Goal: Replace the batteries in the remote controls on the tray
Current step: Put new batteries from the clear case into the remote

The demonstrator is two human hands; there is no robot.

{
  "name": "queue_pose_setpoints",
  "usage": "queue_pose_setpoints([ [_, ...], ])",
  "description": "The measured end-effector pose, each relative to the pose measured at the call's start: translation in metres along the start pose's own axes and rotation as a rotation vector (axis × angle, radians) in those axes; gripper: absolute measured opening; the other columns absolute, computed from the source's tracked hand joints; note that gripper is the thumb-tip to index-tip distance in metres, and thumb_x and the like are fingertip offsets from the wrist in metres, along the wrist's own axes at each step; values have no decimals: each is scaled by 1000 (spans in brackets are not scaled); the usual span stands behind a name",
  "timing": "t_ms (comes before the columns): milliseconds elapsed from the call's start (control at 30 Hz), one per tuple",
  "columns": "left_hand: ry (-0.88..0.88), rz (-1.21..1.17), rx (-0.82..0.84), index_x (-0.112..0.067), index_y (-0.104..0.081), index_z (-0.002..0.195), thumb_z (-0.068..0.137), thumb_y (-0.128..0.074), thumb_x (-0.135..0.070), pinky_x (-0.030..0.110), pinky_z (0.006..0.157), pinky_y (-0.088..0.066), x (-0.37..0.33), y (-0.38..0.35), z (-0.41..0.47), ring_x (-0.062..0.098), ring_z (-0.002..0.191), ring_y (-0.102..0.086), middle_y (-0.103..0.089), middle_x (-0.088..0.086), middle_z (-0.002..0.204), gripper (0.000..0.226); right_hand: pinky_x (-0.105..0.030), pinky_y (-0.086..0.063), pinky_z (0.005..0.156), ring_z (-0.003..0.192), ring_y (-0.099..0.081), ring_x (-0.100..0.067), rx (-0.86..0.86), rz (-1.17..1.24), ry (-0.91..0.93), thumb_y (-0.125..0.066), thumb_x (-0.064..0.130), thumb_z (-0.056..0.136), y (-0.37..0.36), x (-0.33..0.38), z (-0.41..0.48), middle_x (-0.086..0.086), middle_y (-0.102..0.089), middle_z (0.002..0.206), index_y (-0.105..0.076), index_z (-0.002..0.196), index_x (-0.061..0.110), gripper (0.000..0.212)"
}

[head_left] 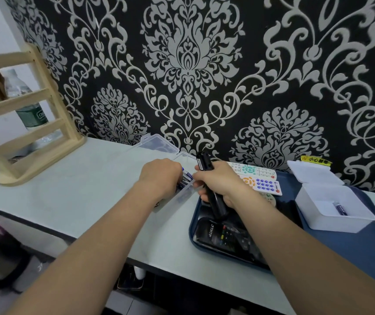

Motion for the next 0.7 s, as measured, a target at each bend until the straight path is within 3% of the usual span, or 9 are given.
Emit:
queue_pose_setpoints([
  [133, -65, 94, 26, -20, -62, 97, 85, -52, -12, 32, 62, -39, -11, 0, 2, 27, 79, -55, -61, 4, 91, 18, -23, -43, 46, 47, -47, -16, 23, 40, -31, -57, 4, 94, 1, -1, -2, -13, -57, 71, -58, 89, 12, 9],
  [233, -99, 128, 82, -22, -54, 84, 85, -52, -12, 31, 61, -38, -12, -4, 4, 26, 72, -48, -44, 0, 71, 10, -24, -47, 47, 48, -51, -17, 37, 73, -61, -60, 13, 95, 2, -2, -4, -12, -61, 71, -61, 97, 12, 2],
  [300, -118, 115, 106, -21, -50, 79, 84, -53, -12, 31, 60, -38, -11, -4, 5, 26, 70, -46, -37, -1, 65, 10, -25, -48, 47, 48, -53, -17, 44, 105, -78, -61, 18, 95, 4, -3, -5, -13, -63, 74, -61, 99, 11, 9],
  [400, -117, 57, 58, -17, -61, 86, 85, -55, -16, 32, 61, -41, -9, -4, 5, 28, 73, -53, -52, 3, 74, 6, -25, -50, 45, 47, -55, -18, 65, 168, -105, -63, 22, 95, 6, -5, -8, -17, -66, 78, -58, 100, 6, 17],
  [467, -65, -49, -35, -19, -69, 95, 85, -57, -20, 33, 66, -49, 0, -2, 5, 29, 82, -61, -67, 6, 88, 16, -25, -50, 44, 47, -56, -18, 79, 234, -116, -64, 21, 94, 8, -6, -12, -18, -67, 80, -59, 108, 3, 23],
  [533, 39, -278, -212, -26, -73, 98, 86, -61, -22, 33, 71, -52, 13, 13, 1, 26, 86, -64, -72, 2, 92, 18, -24, -48, 42, 48, -55, -17, 80, 301, -89, -66, 18, 92, 16, -2, -18, -17, -68, 80, -60, 110, 2, 24],
  [600, 165, -759, -384, -24, -75, 98, 85, -68, -18, 29, 72, -51, 21, 30, -11, 15, 78, -66, -73, -3, 84, 16, -23, -47, 41, 50, -55, -15, 86, 362, -20, -67, 15, 91, 26, 6, -26, -15, -69, 81, -63, 110, 3, 22],
  [700, 233, -1579, -362, -15, -74, 93, 82, -73, -7, 21, 66, -51, -7, 36, -26, 8, 68, -65, -74, 1, 80, 13, -21, -48, 43, 56, -58, -12, 119, 342, 89, -68, 13, 90, 38, 17, -44, -12, -71, 83, -67, 102, 5, 14],
])
Point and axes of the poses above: each hand's wrist, its own z-axis towards the middle knuckle, its own y-axis out of the back of the hand, x = y × z, the point moved 7 cm from there along z, towards the middle knuckle
